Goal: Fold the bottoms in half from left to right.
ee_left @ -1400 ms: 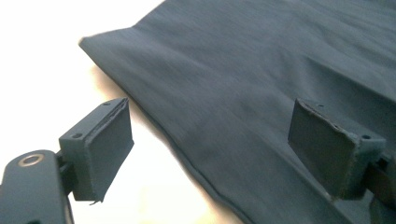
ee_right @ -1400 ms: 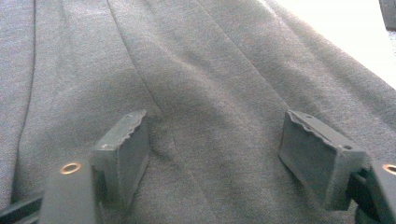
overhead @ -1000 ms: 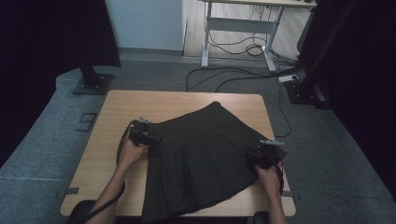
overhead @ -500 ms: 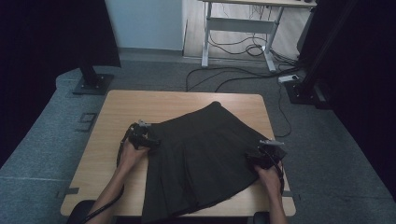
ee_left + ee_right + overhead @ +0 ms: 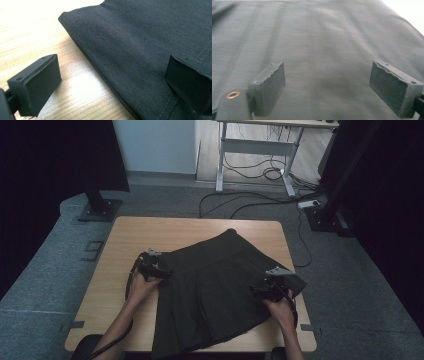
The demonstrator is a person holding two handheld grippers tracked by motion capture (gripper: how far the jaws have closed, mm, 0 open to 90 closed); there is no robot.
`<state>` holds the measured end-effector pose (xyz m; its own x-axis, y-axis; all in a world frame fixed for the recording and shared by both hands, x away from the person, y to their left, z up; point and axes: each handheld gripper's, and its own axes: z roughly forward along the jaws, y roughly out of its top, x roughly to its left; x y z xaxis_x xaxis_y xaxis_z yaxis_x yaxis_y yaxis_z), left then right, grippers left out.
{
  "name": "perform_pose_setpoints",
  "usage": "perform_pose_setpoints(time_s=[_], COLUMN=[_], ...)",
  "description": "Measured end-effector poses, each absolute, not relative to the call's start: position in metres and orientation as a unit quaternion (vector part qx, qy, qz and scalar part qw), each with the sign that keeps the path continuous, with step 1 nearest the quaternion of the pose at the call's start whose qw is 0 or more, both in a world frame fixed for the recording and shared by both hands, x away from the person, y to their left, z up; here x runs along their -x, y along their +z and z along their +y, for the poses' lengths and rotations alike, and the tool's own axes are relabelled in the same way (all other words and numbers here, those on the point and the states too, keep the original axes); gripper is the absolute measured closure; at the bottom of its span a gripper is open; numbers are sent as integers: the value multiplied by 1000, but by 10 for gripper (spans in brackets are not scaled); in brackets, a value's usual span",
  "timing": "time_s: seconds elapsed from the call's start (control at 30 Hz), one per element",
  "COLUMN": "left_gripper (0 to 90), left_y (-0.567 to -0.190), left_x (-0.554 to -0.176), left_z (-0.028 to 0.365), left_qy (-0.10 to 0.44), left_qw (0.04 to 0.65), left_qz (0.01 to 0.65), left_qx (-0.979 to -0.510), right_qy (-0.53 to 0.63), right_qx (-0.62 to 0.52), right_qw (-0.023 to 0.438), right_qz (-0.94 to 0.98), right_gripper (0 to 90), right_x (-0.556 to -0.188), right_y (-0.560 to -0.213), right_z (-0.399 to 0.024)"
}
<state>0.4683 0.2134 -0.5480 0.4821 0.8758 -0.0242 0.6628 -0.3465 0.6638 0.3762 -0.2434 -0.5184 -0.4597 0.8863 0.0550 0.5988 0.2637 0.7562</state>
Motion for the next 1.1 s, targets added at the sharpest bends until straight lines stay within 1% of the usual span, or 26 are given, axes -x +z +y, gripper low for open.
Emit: perform_pose_setpoints(time_s=[0.2, 0.37, 0.4, 0.43, 0.6, 0.7, 0.73, 0.83, 0.87, 0.9, 0.97, 1.03, 1.1], left_gripper=[0, 0, 0, 0, 0, 0, 0, 0, 0, 0, 0, 0, 0], left_y=[-548, -548, -548, -548, -548, -548, -548, -548, -548, -548, -548, -548, -548], left_x=[-468, -468, -468, -469, -469, -469, -469, -469, -469, -469, -469, -469, -469], left_z=[213, 214, 214, 213, 213, 213, 213, 213, 213, 213, 213, 213, 213], left_qy=[171, 171, 171, 171, 171, 170, 170, 170, 170, 170, 170, 170, 170], left_qw=[312, 311, 311, 311, 312, 312, 312, 312, 312, 312, 312, 312, 312], left_qz=[479, 479, 479, 479, 479, 478, 478, 478, 478, 478, 478, 478, 478], left_qx=[-803, -803, -803, -803, -803, -803, -803, -803, -803, -803, -803, -803, -803], right_qy=[385, 394, 401, 401, 415, 417, 413, 406, 396, 396, 380, 362, 349], right_qx=[-409, -341, -315, -315, -258, -229, -207, -187, -166, -166, -147, -128, -122], right_qw=[157, 122, 108, 108, 61, 42, 33, 19, 3, 3, -3, 2, 9], right_qz=[812, 844, 853, 853, 870, 879, 886, 895, 903, 903, 913, 923, 929], right_gripper=[128, 127, 127, 127, 127, 127, 121, 110, 94, 94, 67, 30, 20], right_x=[-364, -346, -338, -338, -316, -302, -293, -284, -275, -275, -268, -264, -263], right_y=[-513, -511, -510, -510, -511, -512, -514, -517, -521, -521, -526, -531, -535], right_z=[-190, -139, -121, -121, -78, -58, -44, -32, -21, -21, -13, -7, -5])
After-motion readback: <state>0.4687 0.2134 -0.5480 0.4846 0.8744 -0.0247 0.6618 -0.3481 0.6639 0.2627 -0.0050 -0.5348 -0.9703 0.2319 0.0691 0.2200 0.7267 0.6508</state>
